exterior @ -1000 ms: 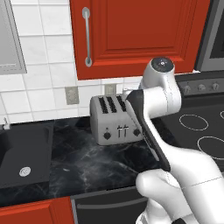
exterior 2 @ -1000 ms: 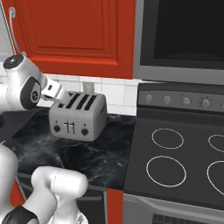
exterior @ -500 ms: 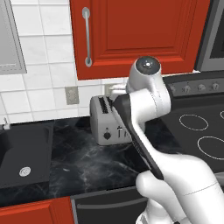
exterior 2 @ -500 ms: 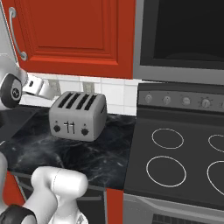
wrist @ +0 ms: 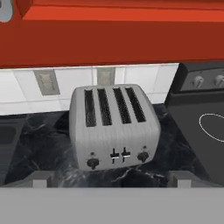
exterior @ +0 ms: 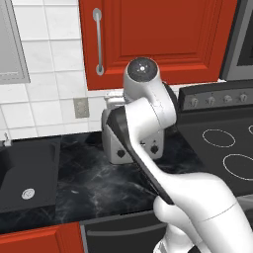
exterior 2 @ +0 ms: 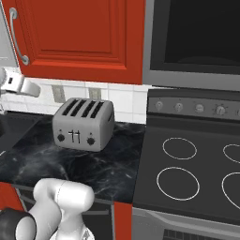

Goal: Open the cabinet, pick the kettle from the cabinet, and place it in the sink.

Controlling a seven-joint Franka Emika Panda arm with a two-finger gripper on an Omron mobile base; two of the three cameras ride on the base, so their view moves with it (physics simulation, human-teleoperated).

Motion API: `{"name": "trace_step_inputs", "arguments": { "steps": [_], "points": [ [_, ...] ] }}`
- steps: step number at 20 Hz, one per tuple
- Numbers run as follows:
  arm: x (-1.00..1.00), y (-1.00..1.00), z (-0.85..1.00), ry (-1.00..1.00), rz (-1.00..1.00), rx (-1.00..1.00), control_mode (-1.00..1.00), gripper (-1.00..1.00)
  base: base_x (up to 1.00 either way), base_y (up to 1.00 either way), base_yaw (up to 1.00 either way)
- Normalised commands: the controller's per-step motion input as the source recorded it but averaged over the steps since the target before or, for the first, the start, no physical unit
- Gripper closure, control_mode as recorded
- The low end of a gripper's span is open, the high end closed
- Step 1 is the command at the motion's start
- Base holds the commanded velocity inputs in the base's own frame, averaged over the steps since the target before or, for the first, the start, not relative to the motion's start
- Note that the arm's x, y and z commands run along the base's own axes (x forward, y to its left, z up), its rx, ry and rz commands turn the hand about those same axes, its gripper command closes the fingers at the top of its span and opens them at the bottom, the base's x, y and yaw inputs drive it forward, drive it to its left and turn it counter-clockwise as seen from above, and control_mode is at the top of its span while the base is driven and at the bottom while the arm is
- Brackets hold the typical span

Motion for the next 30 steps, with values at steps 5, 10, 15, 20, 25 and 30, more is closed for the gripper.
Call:
{"name": "trace_step_inputs", "arguments": {
  "steps": [5,10,15,20,25,30],
  "points": [
    [-0.06,0.38,0.25,-0.13,0.05,-0.07,-1.00,-1.00,0.00,0.00,0.00],
    [0.00,0.31,0.31,-0.11,0.02,-0.07,-1.00,-1.00,0.00,0.00,0.00],
    [0.02,0.33,0.31,-0.12,0.00,-0.02,-1.00,-1.00,0.00,0.00,0.00],
    [0.09,0.29,0.31,-0.08,0.00,0.00,-1.00,-1.00,0.00,0.00,0.00],
    [0.20,0.24,0.30,0.00,0.00,0.00,-1.00,-1.00,0.00,0.00,0.00],
    [0.31,0.18,0.27,0.00,0.00,0.00,-1.00,-1.00,0.00,0.00,0.00]
  ]
}}
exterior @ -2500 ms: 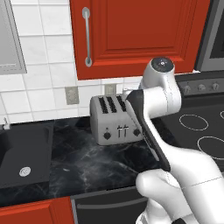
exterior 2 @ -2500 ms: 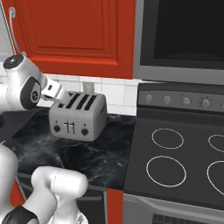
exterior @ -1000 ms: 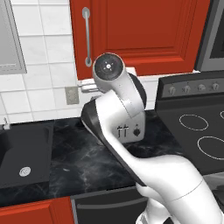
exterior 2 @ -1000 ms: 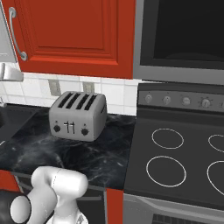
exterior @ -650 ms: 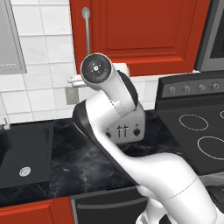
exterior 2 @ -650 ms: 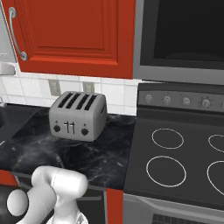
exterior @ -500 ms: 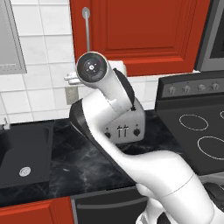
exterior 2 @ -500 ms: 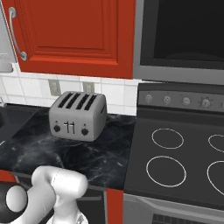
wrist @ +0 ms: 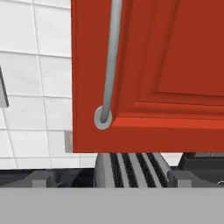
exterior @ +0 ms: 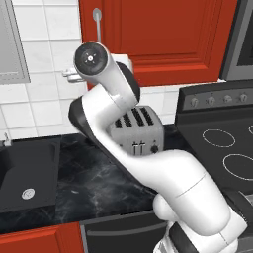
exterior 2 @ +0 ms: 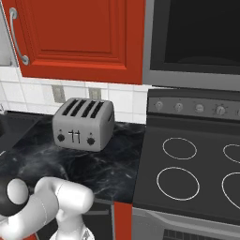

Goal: Open the cabinet, pick the kettle from the cabinet, and place it in the sink.

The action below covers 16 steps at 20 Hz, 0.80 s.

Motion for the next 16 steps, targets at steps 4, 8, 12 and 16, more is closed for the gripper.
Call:
{"name": "trace_step_inputs", "arguments": {
  "steps": [4,8,12,16],
  "points": [
    [0.36,0.14,0.24,0.00,0.00,0.00,-1.00,-1.00,0.00,0.00,0.00],
    [0.34,0.06,0.20,0.00,0.00,0.00,-1.00,-1.00,0.00,0.00,0.00],
    [0.32,0.00,0.12,0.00,0.00,0.00,-1.00,-1.00,0.00,0.00,0.00],
    [0.35,-0.04,0.08,0.00,0.00,0.00,-1.00,-1.00,0.00,0.00,0.00]
  ]
}}
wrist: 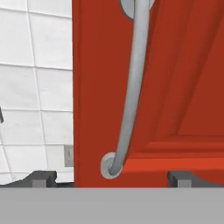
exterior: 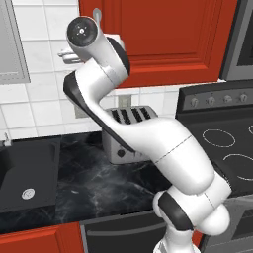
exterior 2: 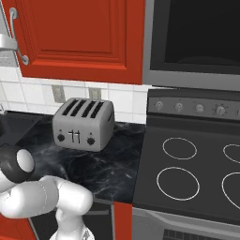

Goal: Open the cabinet, pick the kettle from the cabinet, and place it in the sink.

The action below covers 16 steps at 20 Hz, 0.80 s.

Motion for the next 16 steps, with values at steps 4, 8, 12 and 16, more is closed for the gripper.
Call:
{"name": "trace_step_inputs", "arguments": {
  "steps": [4,8,12,16],
  "points": [
    [0.36,-0.05,0.10,0.00,0.00,0.00,-1.00,-1.00,0.00,0.00,0.00],
    [0.35,-0.01,0.03,0.00,0.00,0.00,-1.00,-1.00,0.00,0.00,0.00],
    [0.37,-0.04,0.00,0.00,0.00,0.00,-1.00,-1.00,0.00,0.00,0.00],
    [0.49,0.00,0.00,0.00,0.00,0.00,-1.00,-1.00,0.00,0.00,0.00]
  ]
}}
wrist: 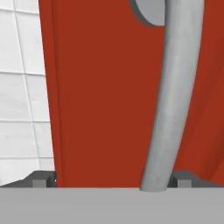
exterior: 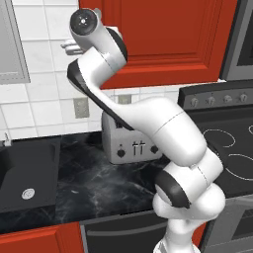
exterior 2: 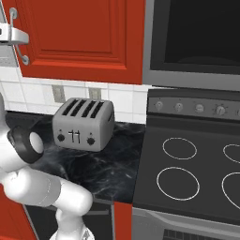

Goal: Open the cabinet, pick the kettle from the cabinet, and place it in the sink.

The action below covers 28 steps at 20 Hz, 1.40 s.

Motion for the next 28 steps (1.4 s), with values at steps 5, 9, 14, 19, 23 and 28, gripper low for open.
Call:
{"name": "trace_step_inputs", "arguments": {
  "steps": [5,9,14,19,23,28],
  "points": [
    [0.53,0.00,-0.02,0.00,0.00,0.00,-1.00,-1.00,0.00,0.00,0.00],
    [0.50,0.00,-0.08,0.00,0.00,0.00,-1.00,-1.00,0.00,0.00,0.00],
    [0.43,-0.01,-0.15,0.00,0.00,0.00,-1.00,1.00,0.00,0.00,0.00],
    [0.31,0.00,-0.19,0.00,0.00,0.00,-1.00,1.00,0.00,0.00,0.00],
    [0.22,0.00,-0.16,0.00,0.00,0.00,-1.00,1.00,0.00,0.00,0.00],
    [0.02,-0.01,-0.15,0.00,0.01,0.00,-1.00,1.00,0.00,0.00,0.00]
  ]
}}
